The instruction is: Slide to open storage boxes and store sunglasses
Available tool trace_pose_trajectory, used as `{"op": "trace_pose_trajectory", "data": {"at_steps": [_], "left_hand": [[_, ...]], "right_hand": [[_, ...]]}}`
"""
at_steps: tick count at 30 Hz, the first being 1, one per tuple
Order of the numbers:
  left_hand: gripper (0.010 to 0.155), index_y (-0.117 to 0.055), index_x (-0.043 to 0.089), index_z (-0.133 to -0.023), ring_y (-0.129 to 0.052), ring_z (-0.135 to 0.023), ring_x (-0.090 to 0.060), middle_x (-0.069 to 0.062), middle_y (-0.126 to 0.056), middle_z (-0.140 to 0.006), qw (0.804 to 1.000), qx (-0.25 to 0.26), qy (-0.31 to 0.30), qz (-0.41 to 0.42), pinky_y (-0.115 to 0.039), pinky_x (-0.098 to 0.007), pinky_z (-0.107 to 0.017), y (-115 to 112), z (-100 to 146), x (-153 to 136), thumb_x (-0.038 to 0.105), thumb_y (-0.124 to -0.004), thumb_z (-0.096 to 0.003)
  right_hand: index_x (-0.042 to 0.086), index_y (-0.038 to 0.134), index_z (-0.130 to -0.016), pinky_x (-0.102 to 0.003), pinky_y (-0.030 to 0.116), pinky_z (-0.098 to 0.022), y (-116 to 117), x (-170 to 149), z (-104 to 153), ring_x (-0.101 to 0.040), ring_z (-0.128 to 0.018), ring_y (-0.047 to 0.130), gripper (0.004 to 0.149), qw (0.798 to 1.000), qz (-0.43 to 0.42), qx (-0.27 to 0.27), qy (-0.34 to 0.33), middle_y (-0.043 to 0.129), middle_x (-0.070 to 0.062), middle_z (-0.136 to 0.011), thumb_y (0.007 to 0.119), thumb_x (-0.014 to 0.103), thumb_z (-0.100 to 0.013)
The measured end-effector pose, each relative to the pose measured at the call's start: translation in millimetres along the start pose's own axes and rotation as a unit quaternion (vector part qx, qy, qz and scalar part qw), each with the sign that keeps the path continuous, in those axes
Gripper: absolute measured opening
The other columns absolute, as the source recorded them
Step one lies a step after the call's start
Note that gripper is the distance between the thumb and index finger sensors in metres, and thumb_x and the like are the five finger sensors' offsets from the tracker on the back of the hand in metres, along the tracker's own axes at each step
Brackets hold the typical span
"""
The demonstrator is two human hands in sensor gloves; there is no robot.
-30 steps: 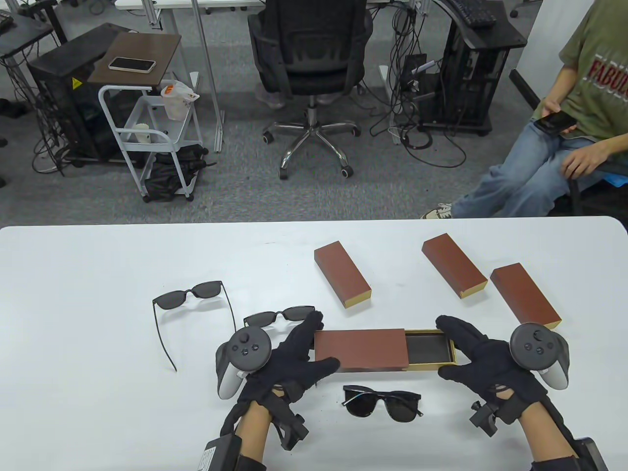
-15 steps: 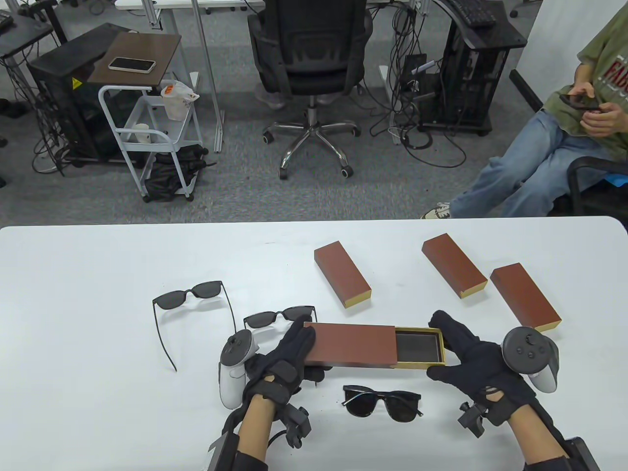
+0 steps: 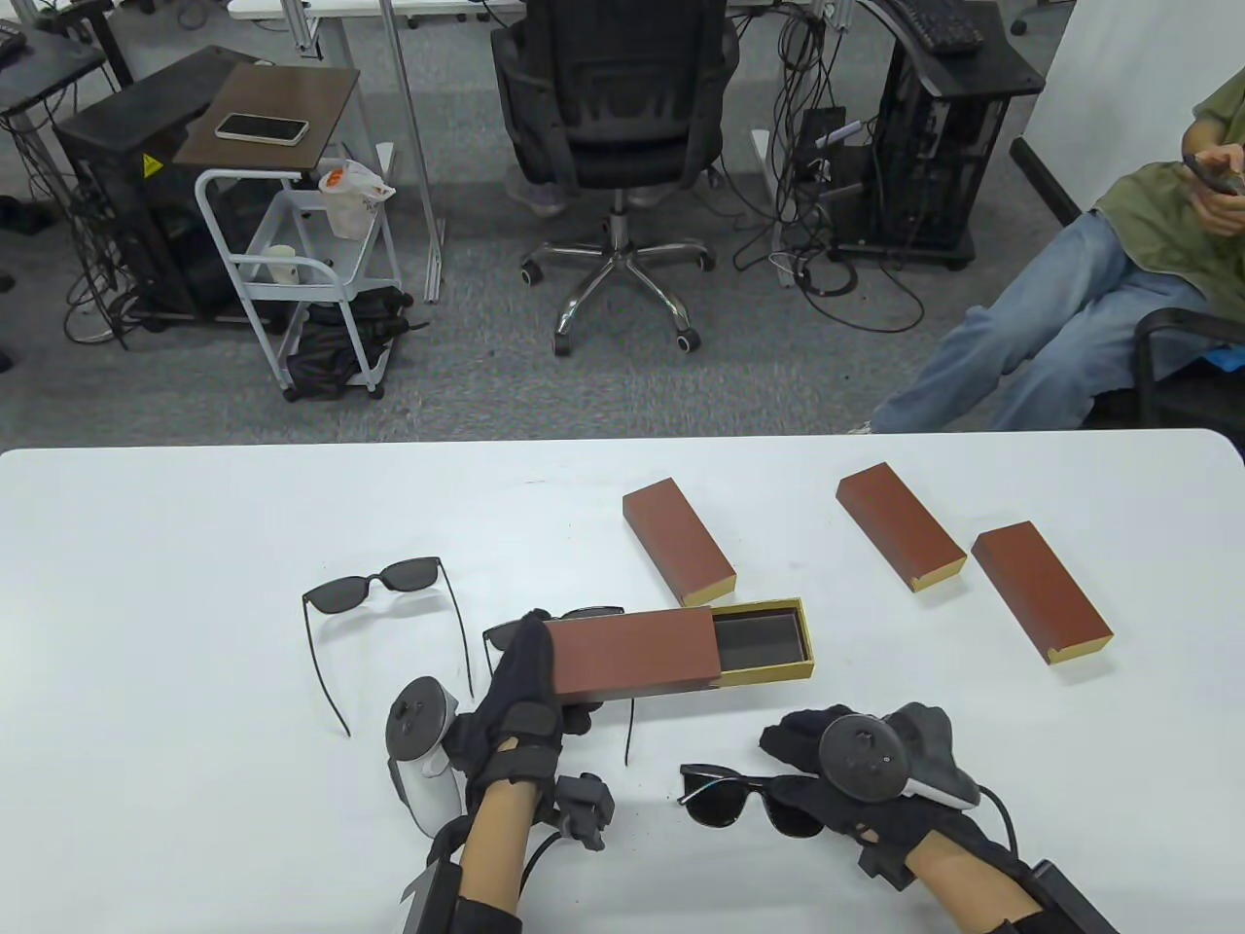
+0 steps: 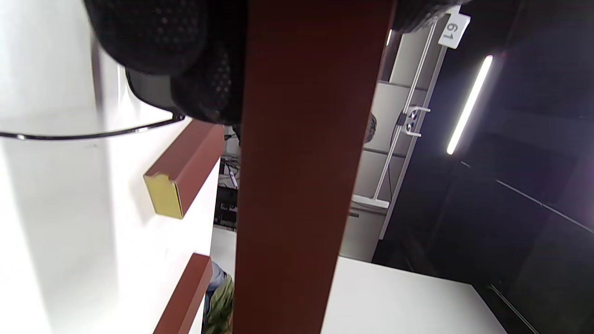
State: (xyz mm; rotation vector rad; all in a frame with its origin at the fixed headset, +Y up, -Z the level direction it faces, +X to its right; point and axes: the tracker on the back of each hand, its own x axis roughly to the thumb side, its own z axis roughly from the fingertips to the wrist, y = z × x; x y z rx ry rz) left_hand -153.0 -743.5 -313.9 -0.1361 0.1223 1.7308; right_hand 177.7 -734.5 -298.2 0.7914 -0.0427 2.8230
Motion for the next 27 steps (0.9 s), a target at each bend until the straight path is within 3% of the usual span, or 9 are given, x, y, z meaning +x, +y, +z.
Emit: {"op": "trace_pose_trajectory", "data": {"at_steps": [4,17,27], "left_hand": [[0.071,-0.043,0.02,-0.117,-0.096,-0.058,-0.025,-0.011,-0.086,-0.087,1.0,0.007,0.003,0.002,-0.083,-0.043,-0.04,4,-1,-1,0.063,-0.054,-0.0613],[0.071,-0.045,0.019,-0.116,-0.097,-0.057,-0.026,-0.012,-0.086,-0.086,1.0,0.021,0.008,0.003,-0.083,-0.043,-0.04,7,0,-2,0.063,-0.056,-0.061],[0.071,-0.046,0.019,-0.116,-0.097,-0.057,-0.026,-0.012,-0.087,-0.086,0.999,0.037,0.011,-0.002,-0.083,-0.044,-0.04,10,2,-2,0.062,-0.056,-0.061]], "right_hand": [[0.025,0.088,-0.074,-0.05,0.08,-0.048,7,14,-3,-0.035,-0.062,0.094,0.047,0.998,0.054,0.001,-0.012,0.094,-0.01,-0.076,0.092,0.045,-0.031],[0.024,0.091,-0.069,-0.047,0.084,-0.04,25,19,-5,-0.031,-0.051,0.098,0.039,0.995,0.097,0.02,-0.021,0.1,-0.009,-0.064,0.092,0.036,-0.032],[0.025,0.091,-0.069,-0.048,0.083,-0.041,13,17,-2,-0.032,-0.052,0.096,0.038,0.995,0.095,0.0,-0.023,0.098,-0.008,-0.065,0.091,0.034,-0.033]]}}
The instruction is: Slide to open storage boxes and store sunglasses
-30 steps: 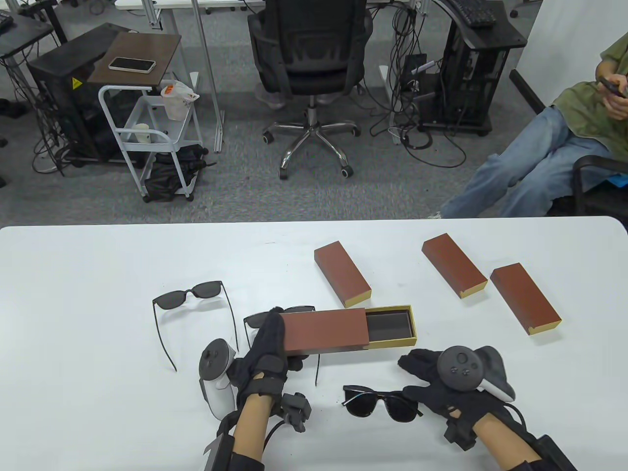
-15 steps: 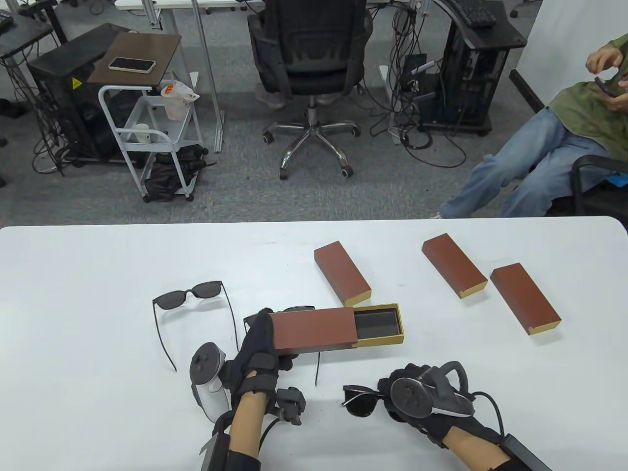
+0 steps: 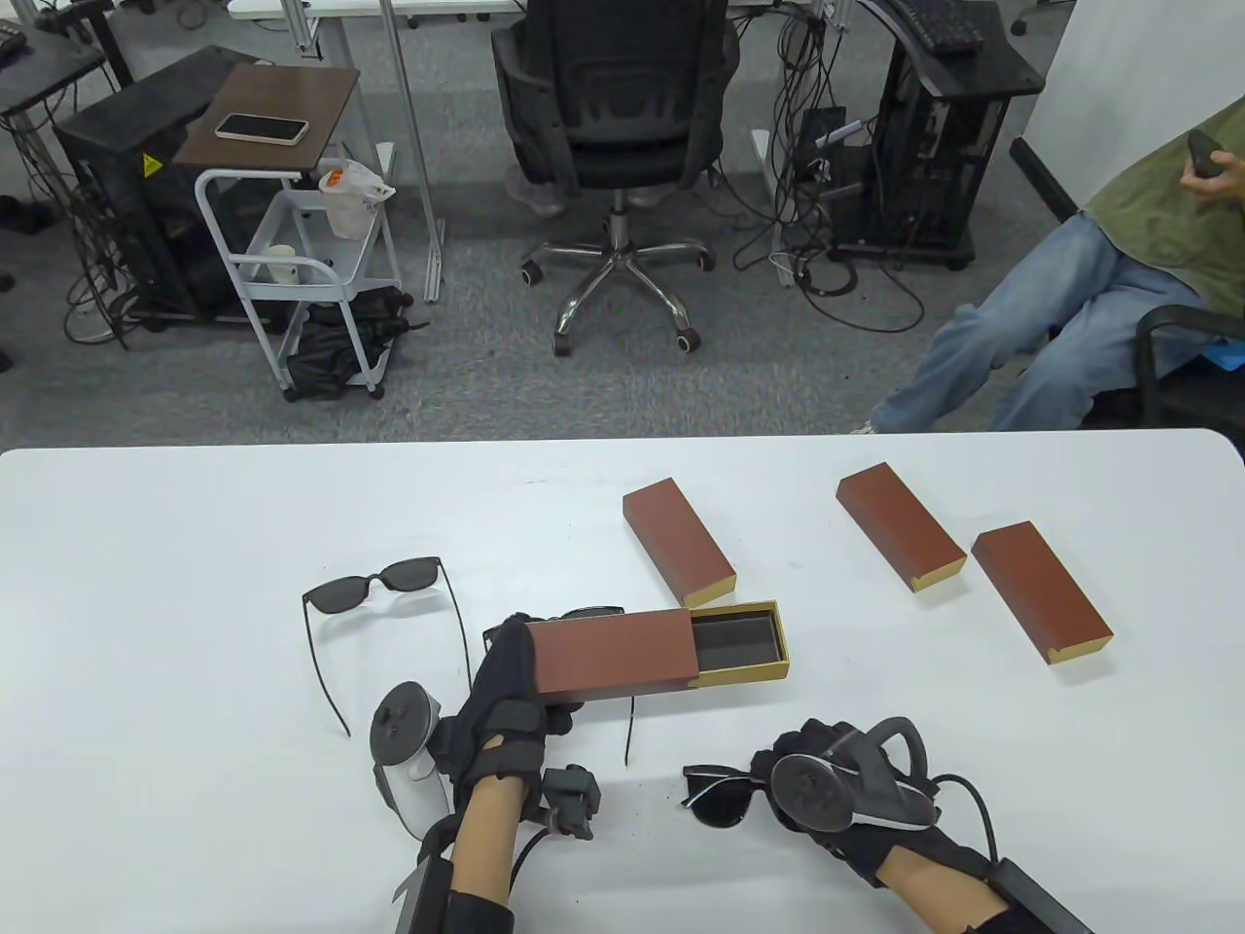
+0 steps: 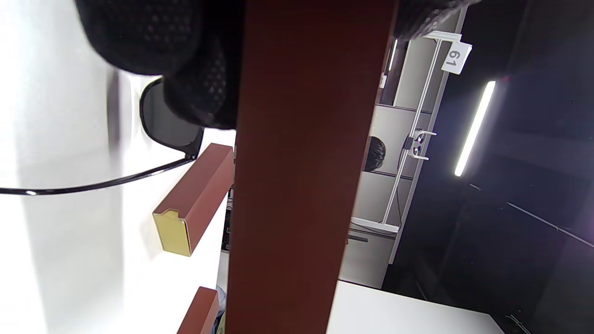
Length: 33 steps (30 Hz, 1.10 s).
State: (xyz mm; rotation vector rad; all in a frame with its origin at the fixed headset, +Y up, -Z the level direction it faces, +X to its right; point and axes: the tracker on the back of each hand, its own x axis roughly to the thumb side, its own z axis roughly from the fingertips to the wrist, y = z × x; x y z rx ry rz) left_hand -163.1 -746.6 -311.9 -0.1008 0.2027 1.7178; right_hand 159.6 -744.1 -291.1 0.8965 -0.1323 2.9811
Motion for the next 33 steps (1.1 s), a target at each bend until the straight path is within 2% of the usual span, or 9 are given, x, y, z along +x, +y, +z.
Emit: {"op": "trace_pose_trajectory", "data": {"at_steps": [4,12,18,24,33], "left_hand": [[0.071,-0.047,0.02,-0.116,-0.097,-0.056,-0.026,-0.012,-0.087,-0.086,1.0,0.003,0.001,-0.004,-0.083,-0.044,-0.04,1,0,0,0.063,-0.057,-0.061],[0.07,-0.047,0.019,-0.116,-0.097,-0.056,-0.026,-0.012,-0.087,-0.086,1.0,0.01,0.006,-0.011,-0.083,-0.044,-0.04,1,0,-1,0.062,-0.057,-0.0609],[0.07,-0.047,0.02,-0.116,-0.097,-0.056,-0.026,-0.012,-0.087,-0.086,1.0,0.005,0.01,-0.014,-0.083,-0.044,-0.04,0,0,-3,0.062,-0.057,-0.0609],[0.07,-0.047,0.02,-0.116,-0.097,-0.056,-0.026,-0.012,-0.087,-0.086,1.0,-0.011,0.009,-0.015,-0.083,-0.044,-0.04,-4,-1,-4,0.062,-0.056,-0.0609],[0.07,-0.047,0.02,-0.116,-0.097,-0.057,-0.026,-0.012,-0.087,-0.086,0.999,-0.032,0.009,-0.018,-0.083,-0.045,-0.041,-12,-2,-5,0.062,-0.055,-0.0611]], "right_hand": [[0.026,0.091,-0.069,-0.048,0.082,-0.042,-24,-3,4,-0.032,-0.053,0.095,0.038,1.0,0.001,-0.022,0.003,0.097,-0.009,-0.066,0.09,0.034,-0.033],[0.026,0.091,-0.069,-0.049,0.081,-0.042,-99,-12,15,-0.032,-0.053,0.094,0.038,0.997,0.034,-0.067,0.003,0.096,-0.009,-0.066,0.091,0.033,-0.032],[0.026,0.091,-0.07,-0.049,0.08,-0.043,-143,-23,10,-0.033,-0.054,0.093,0.038,0.992,0.06,-0.108,0.03,0.096,-0.01,-0.067,0.091,0.032,-0.033],[0.027,0.091,-0.07,-0.05,0.079,-0.044,-163,-25,-4,-0.033,-0.054,0.092,0.037,0.982,0.132,-0.122,0.051,0.095,-0.01,-0.068,0.091,0.032,-0.033],[0.028,0.092,-0.069,-0.049,0.079,-0.045,-166,-16,-16,-0.032,-0.055,0.092,0.037,0.972,0.206,-0.104,0.045,0.094,-0.009,-0.068,0.091,0.032,-0.032]]}}
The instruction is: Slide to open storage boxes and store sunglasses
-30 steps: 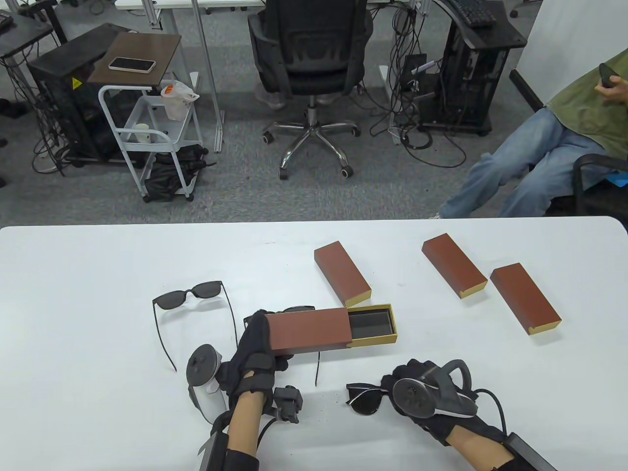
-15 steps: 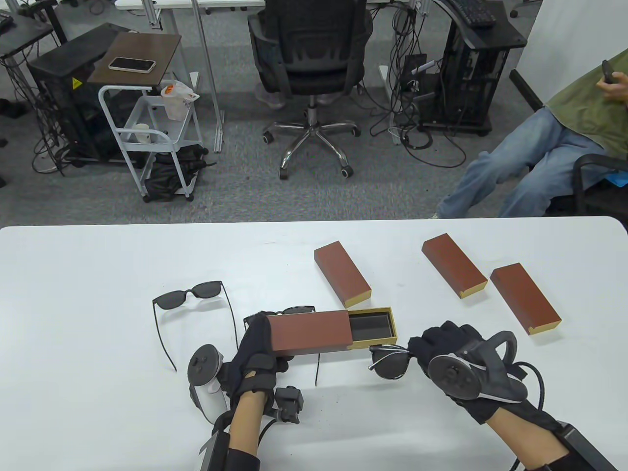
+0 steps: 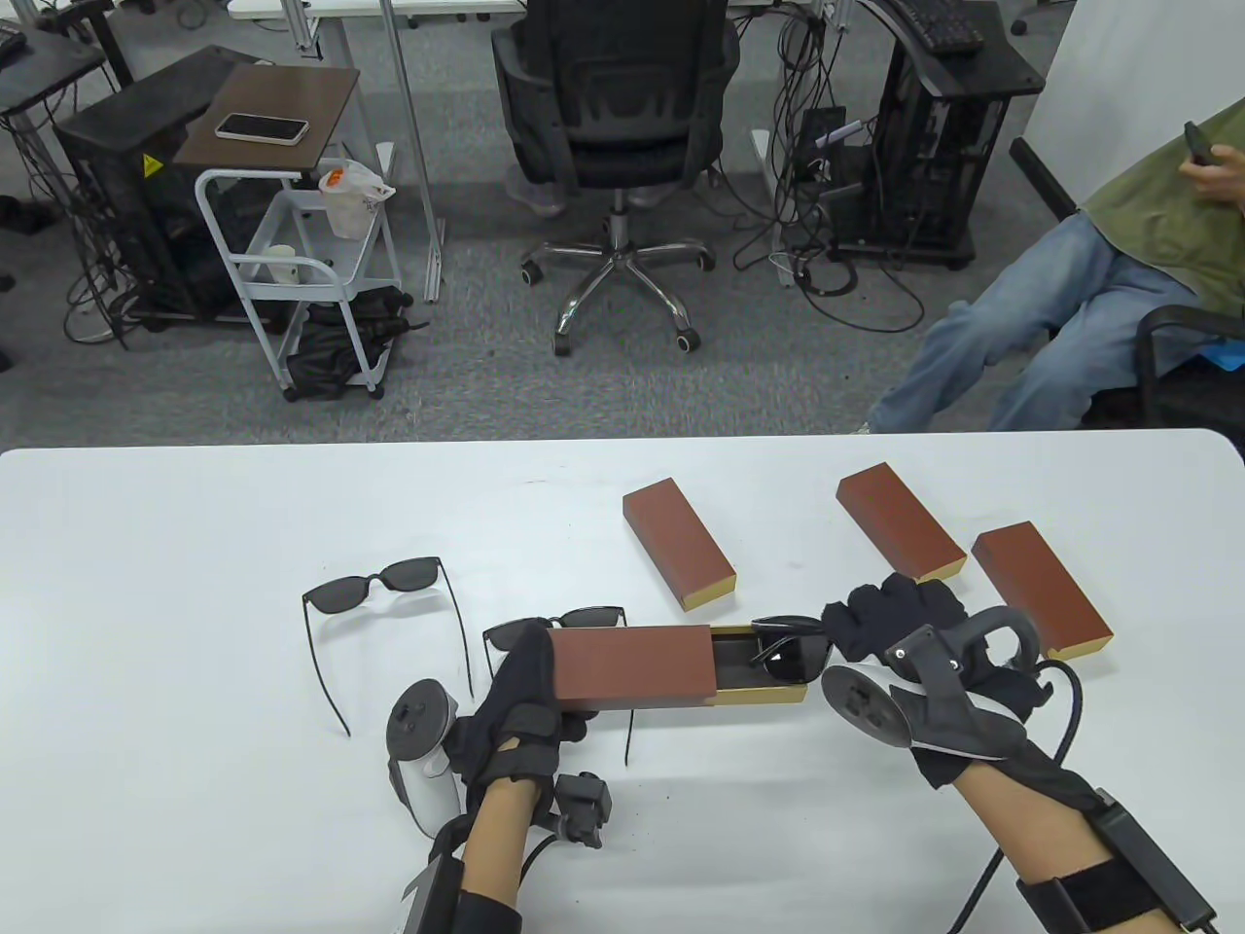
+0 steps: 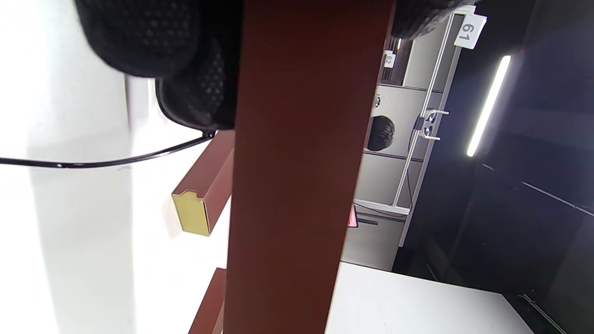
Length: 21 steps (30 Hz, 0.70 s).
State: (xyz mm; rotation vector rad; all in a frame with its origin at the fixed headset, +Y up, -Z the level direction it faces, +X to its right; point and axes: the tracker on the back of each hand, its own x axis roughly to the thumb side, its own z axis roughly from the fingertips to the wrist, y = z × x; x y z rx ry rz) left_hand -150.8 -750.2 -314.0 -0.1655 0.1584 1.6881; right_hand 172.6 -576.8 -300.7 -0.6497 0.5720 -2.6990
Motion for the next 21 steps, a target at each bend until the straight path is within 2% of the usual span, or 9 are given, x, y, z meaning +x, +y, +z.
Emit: {"op": "trace_pose_trajectory", "data": {"at_steps": [11,21], "left_hand": [[0.07,-0.045,0.018,-0.116,-0.096,-0.058,-0.027,-0.012,-0.086,-0.087,1.0,-0.026,0.0,-0.002,-0.082,-0.045,-0.042,-11,1,1,0.061,-0.053,-0.0611],[0.07,-0.044,0.018,-0.117,-0.096,-0.059,-0.028,-0.013,-0.085,-0.088,0.999,-0.049,-0.005,-0.018,-0.082,-0.046,-0.042,-20,2,4,0.059,-0.052,-0.0612]], "right_hand": [[0.03,0.093,-0.068,-0.049,0.079,-0.046,3,19,-7,-0.031,-0.056,0.092,0.036,0.997,0.059,0.032,-0.031,0.095,-0.007,-0.069,0.092,0.032,-0.032],[0.031,0.095,-0.064,-0.046,0.082,-0.043,5,41,-22,-0.027,-0.052,0.096,0.036,0.996,0.043,0.064,-0.045,0.1,-0.002,-0.063,0.095,0.034,-0.028]]}}
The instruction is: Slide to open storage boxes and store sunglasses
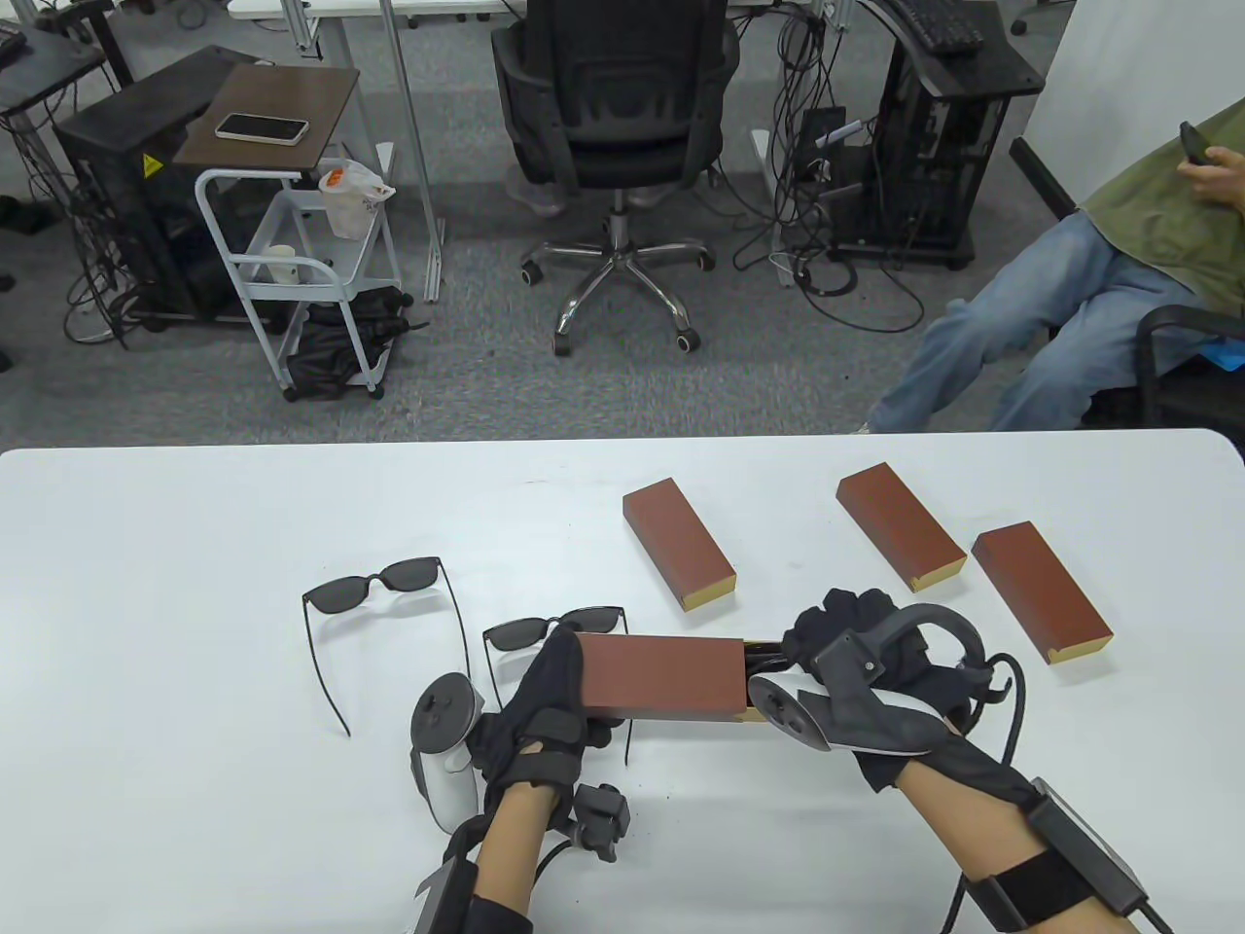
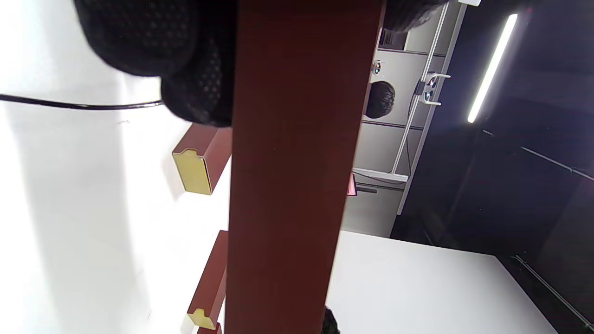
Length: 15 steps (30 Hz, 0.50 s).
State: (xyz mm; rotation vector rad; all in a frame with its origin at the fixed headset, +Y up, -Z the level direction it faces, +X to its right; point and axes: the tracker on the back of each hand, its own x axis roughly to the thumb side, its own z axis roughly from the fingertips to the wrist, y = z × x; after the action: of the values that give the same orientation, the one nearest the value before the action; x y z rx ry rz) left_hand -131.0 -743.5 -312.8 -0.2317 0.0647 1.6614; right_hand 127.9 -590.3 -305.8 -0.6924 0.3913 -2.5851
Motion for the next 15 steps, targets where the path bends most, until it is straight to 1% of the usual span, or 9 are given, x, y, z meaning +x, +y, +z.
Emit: {"op": "trace_pose_trajectory", "data": {"at_steps": [4,9,13,15], "left_hand": [[0.07,-0.044,0.017,-0.117,-0.095,-0.058,-0.028,-0.013,-0.085,-0.087,1.0,-0.006,-0.002,-0.004,-0.082,-0.046,-0.042,1,-1,0,0.059,-0.052,-0.061],[0.07,-0.043,0.017,-0.117,-0.095,-0.059,-0.028,-0.013,-0.084,-0.088,1.0,-0.027,-0.002,-0.001,-0.082,-0.046,-0.042,-2,-2,0,0.059,-0.052,-0.061],[0.071,-0.041,0.016,-0.117,-0.095,-0.06,-0.028,-0.013,-0.084,-0.088,0.999,-0.035,0.005,0.007,-0.082,-0.046,-0.043,-6,-2,-2,0.059,-0.051,-0.0609],[0.071,-0.04,0.015,-0.117,-0.095,-0.06,-0.027,-0.013,-0.083,-0.089,0.999,-0.032,0.011,0.013,-0.082,-0.046,-0.043,-7,-2,-4,0.059,-0.05,-0.0607]], "right_hand": [[0.032,0.096,-0.063,-0.045,0.083,-0.043,3,0,-5,-0.026,-0.051,0.097,0.036,0.999,-0.028,0.019,0.009,0.101,-0.001,-0.063,0.095,0.035,-0.027],[0.032,0.096,-0.062,-0.044,0.084,-0.041,8,0,-8,-0.025,-0.049,0.099,0.036,0.996,-0.078,0.023,0.025,0.102,-0.001,-0.061,0.096,0.035,-0.026],[0.032,0.096,-0.062,-0.044,0.085,-0.041,11,2,-10,-0.025,-0.048,0.1,0.036,0.993,-0.109,0.017,0.046,0.102,-0.001,-0.06,0.096,0.036,-0.026],[0.032,0.097,-0.061,-0.044,0.085,-0.04,13,2,-11,-0.025,-0.048,0.1,0.036,0.992,-0.107,0.005,0.058,0.102,-0.001,-0.06,0.097,0.037,-0.025]]}}
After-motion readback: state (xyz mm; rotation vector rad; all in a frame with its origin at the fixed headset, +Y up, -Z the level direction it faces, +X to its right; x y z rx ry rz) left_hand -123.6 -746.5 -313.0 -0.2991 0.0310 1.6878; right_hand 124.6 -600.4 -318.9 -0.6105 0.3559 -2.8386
